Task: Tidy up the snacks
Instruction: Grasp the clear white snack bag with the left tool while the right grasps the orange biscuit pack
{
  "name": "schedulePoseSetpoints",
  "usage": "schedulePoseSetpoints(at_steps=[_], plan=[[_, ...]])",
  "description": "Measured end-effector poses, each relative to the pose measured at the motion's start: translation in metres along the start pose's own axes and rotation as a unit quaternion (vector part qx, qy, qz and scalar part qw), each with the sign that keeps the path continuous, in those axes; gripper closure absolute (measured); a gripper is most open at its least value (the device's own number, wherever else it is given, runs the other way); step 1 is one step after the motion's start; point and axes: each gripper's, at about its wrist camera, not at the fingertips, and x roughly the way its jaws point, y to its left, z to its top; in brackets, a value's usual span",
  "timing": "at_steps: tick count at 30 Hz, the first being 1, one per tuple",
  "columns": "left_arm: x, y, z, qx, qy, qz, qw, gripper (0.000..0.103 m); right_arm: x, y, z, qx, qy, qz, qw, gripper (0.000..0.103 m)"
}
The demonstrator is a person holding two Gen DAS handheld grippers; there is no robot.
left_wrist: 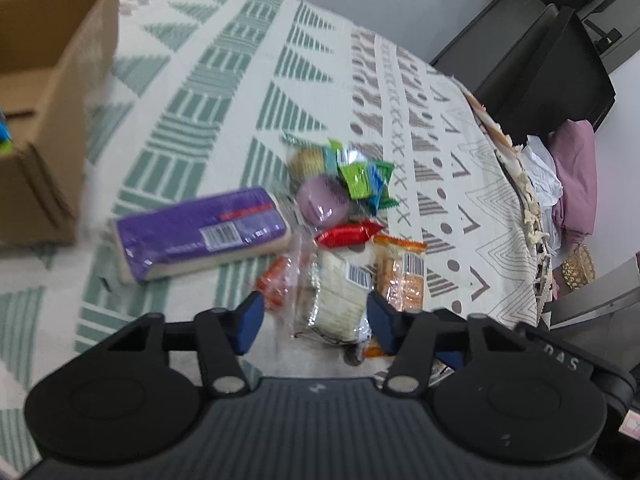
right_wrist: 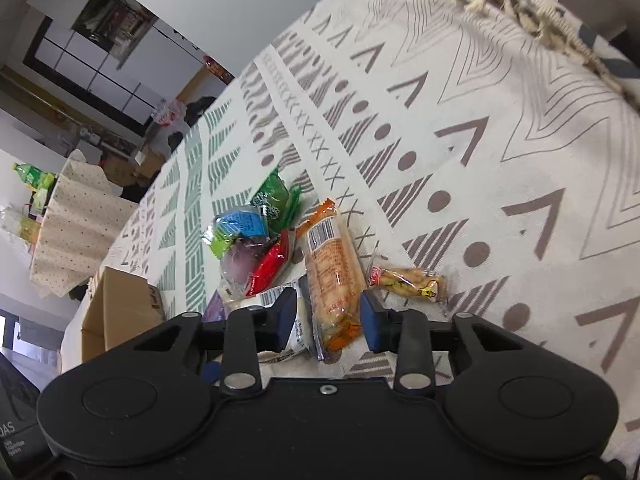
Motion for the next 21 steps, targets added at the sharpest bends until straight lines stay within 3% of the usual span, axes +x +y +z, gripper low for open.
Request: schedulePoseSetpoints(at_steps=[11, 15, 21], plan=[[0.033, 0.002, 0.001, -0.023, 0.035, -0.018, 0.9989, 0.055, 0.032, -0.012, 0.006, 0.043, 0.042, -0.02, 0.998, 0.065], [0.036, 0.003, 0.001, -0.036, 0.031, -0.021, 0.9986, 0.056, 0.034, -0.014, 0.005, 0.043, 0.045, -0.019, 0.998, 0.065], [0.026, 0.0, -0.001, -0.038, 0.018, -0.019, 0.9989, 0.076, 0.031, -0.01, 0.003, 0.02, 0.041, -0.026, 0.999, 0.068]])
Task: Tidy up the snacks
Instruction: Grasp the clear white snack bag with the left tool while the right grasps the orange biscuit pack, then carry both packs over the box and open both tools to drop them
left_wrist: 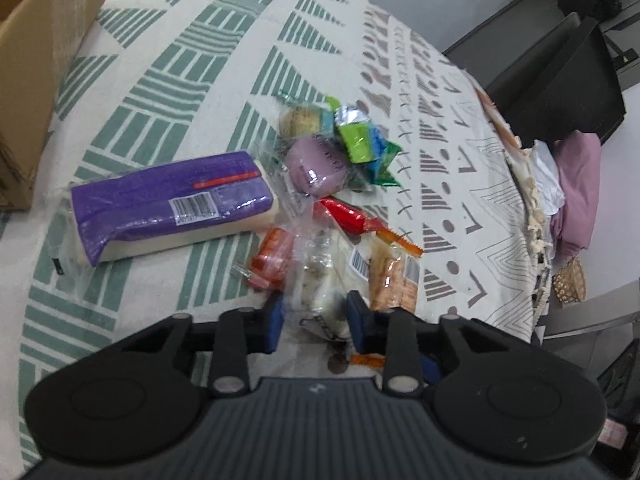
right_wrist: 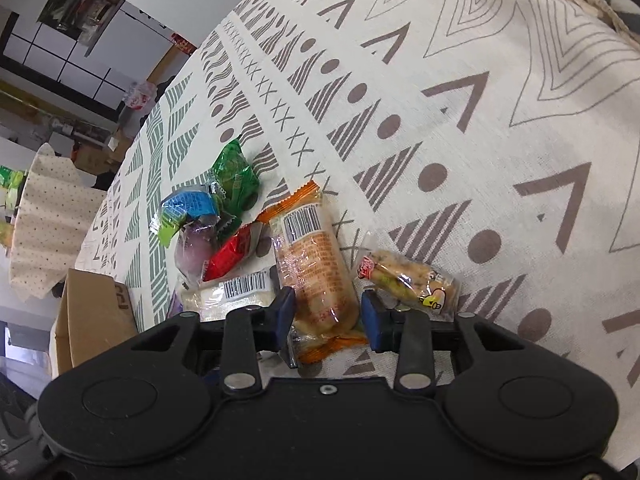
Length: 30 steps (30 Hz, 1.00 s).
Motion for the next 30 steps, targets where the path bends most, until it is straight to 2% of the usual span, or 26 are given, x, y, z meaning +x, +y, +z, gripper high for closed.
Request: schedulePoseSetpoints(at_steps=[8, 20, 30], plan=[[-0.023, -0.001, -0.007, 0.011, -0.013, 0.008, 0.9998, 0.085, -0.014, -0.007, -0.008, 0.009, -0.005, -0.004, 1.0, 0.07], [-0.069, -0.001, -0.016, 0.023, -0.045, 0.013, 0.9986, 0.085, -0.038, -0.005, -0.014, 0.014, -0.031, 0.021, 0.999, 0.074], [-0.112, 0.007, -0.014, 0.019, -0.086, 0.012, 0.9961, 0.085, -0.058, 0.007, -0.019, 0.007, -0.057, 0.082, 0.995, 0.074]])
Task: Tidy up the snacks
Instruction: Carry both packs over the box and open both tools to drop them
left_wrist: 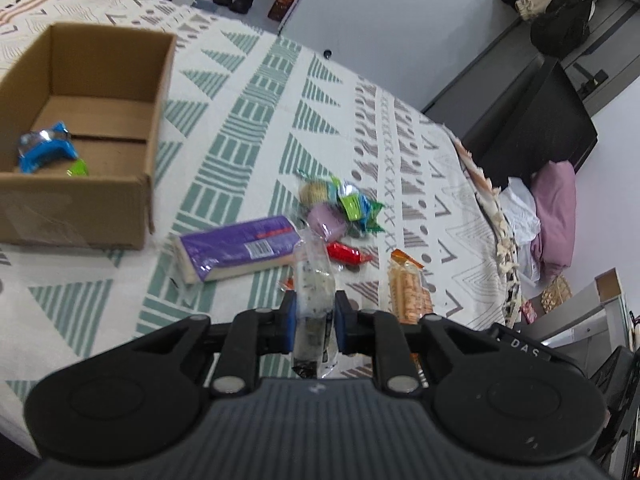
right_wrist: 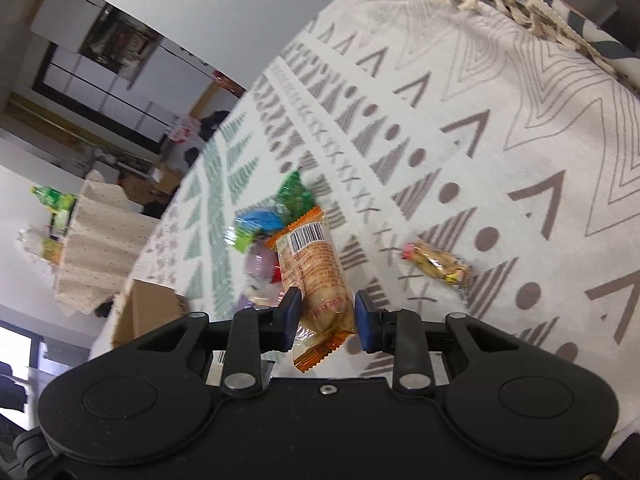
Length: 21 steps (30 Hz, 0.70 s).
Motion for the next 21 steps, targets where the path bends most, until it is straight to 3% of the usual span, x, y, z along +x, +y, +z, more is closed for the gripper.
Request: schedulePoseSetpoints(at_steps=[21], plan=[[-0.079, 0.042, 0.031, -0.008, -0.08, 0.022, 0.9965, 0.086, -0.021, 0.068, -0.031, -0.083, -0.024, 0.106, 0.991, 0.074]])
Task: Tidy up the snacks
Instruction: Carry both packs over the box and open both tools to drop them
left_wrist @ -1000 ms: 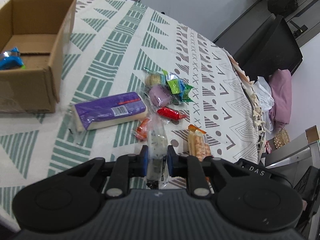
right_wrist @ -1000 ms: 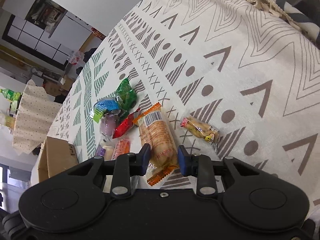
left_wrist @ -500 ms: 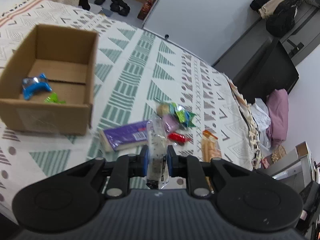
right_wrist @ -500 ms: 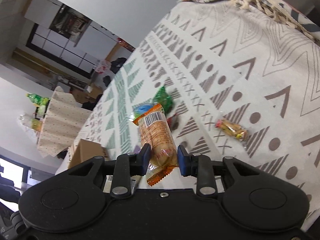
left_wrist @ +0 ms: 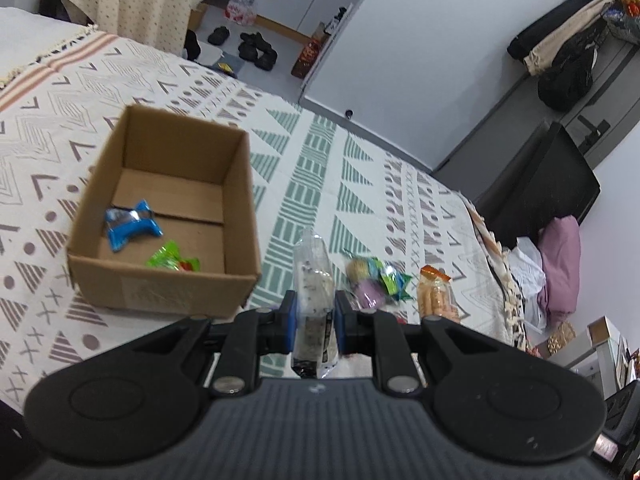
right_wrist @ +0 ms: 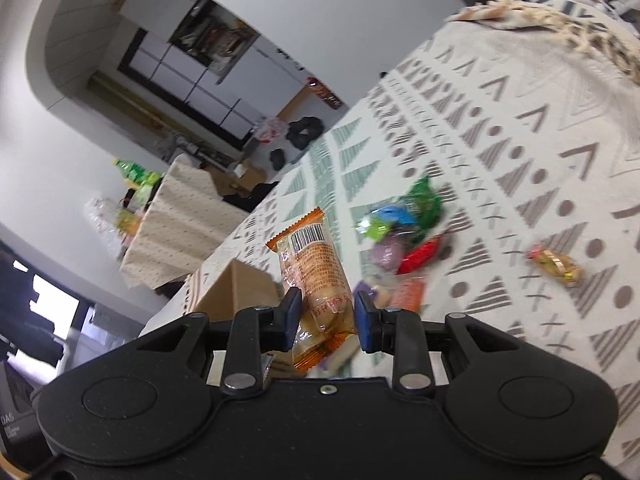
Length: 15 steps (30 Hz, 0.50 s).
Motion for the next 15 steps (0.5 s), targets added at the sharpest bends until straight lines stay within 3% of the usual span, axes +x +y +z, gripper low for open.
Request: schedulePoseSetpoints(at_steps=[15], plan=[[-0.025, 0.048, 0.036, -0.032, -0.039, 0.023, 0.9985, 0.086, 0.039, 0.062, -0.02, -0.041, 0.035, 0.061, 0.997, 0.074]])
